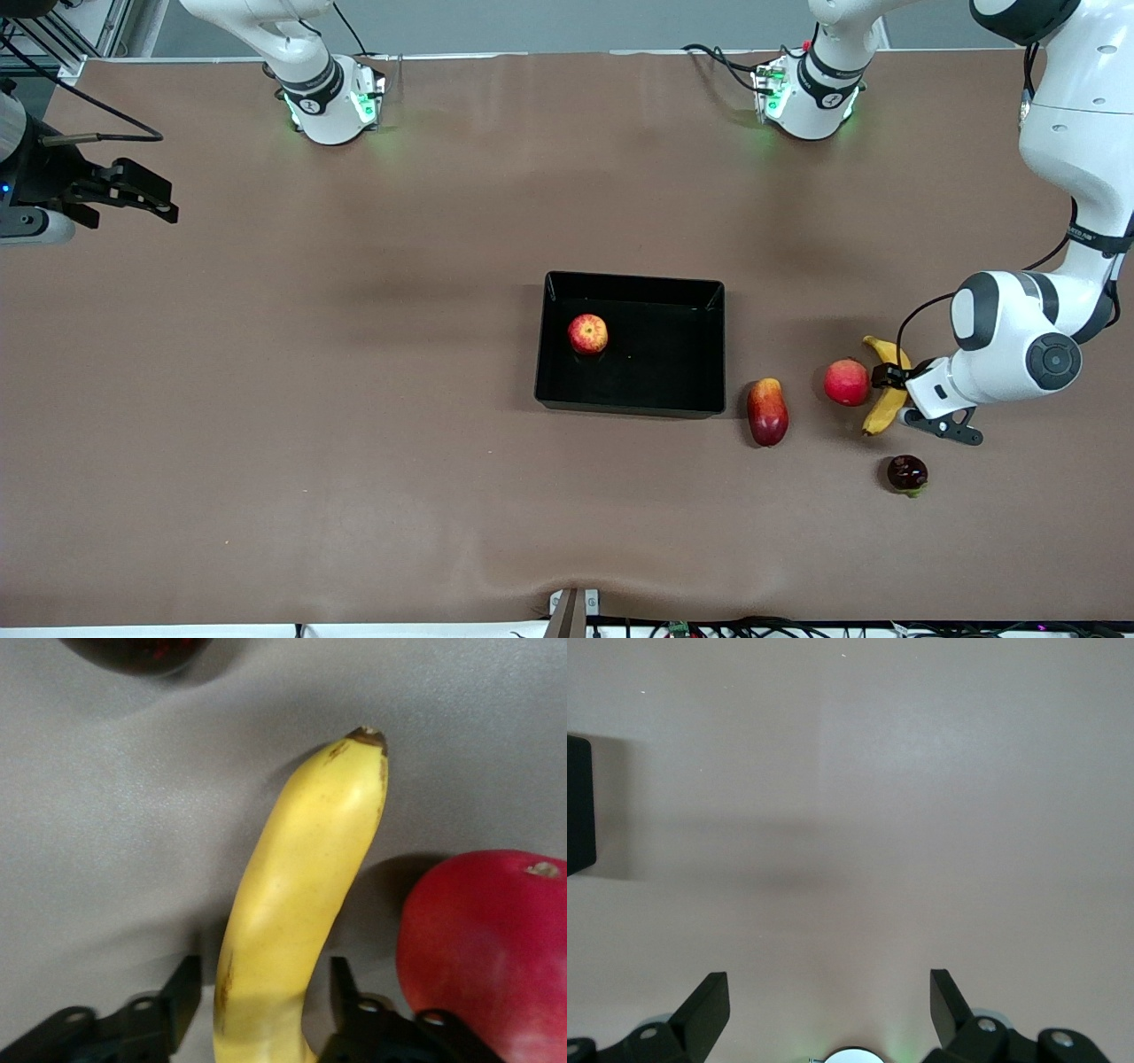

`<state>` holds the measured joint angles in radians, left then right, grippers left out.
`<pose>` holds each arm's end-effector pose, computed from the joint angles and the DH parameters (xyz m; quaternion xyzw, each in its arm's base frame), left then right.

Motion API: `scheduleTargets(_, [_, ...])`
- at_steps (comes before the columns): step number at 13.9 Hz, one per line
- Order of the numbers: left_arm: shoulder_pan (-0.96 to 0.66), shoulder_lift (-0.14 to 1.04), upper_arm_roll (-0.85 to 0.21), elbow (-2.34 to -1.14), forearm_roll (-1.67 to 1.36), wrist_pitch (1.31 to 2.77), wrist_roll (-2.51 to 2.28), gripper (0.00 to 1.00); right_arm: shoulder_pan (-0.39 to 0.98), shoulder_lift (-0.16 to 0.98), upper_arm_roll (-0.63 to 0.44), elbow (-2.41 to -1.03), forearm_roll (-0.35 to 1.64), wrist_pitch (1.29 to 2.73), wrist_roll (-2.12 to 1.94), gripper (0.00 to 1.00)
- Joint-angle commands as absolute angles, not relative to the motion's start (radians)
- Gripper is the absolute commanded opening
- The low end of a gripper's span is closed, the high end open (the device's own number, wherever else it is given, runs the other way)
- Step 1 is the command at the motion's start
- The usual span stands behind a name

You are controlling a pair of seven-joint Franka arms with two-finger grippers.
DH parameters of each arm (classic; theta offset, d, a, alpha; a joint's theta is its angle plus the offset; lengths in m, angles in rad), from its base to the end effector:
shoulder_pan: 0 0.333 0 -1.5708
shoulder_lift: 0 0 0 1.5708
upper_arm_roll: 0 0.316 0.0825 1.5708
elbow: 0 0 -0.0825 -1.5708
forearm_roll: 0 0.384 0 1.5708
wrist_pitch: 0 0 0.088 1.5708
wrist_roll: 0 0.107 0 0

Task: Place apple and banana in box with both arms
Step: 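Grasp the yellow banana with the left gripper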

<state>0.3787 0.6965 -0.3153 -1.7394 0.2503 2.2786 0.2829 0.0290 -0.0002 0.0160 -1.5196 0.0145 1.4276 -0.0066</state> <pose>0.6500 0.0627 0.1827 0.9842 -0.1673 -0.0533 0.0217 0.5389 0.0260 0.6365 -0.9986 -0.0265 0.0460 0.0063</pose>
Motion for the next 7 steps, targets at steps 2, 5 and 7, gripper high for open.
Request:
scheduleTargets(2, [0.39,0.67,-0.325,-1.738,0.245,2.283,0.325,0.0,0.028,-0.008,0.014,-1.522,0.014,1.424,0.011,1.0])
scheduleTargets(5, [0.388,0.592,-0.327,-1.738,0.245,2.27,0.351,0.0,0.026,-0.008,0.008,-1.525,0.02,1.424,0.014,1.0])
scheduleTargets(7, [0.385,0.522,-0.354,-1.738,0.232,2.209,0.331,0.0,0.026,-0.008,0.005,-1.523,0.038,1.422,0.014,1.0])
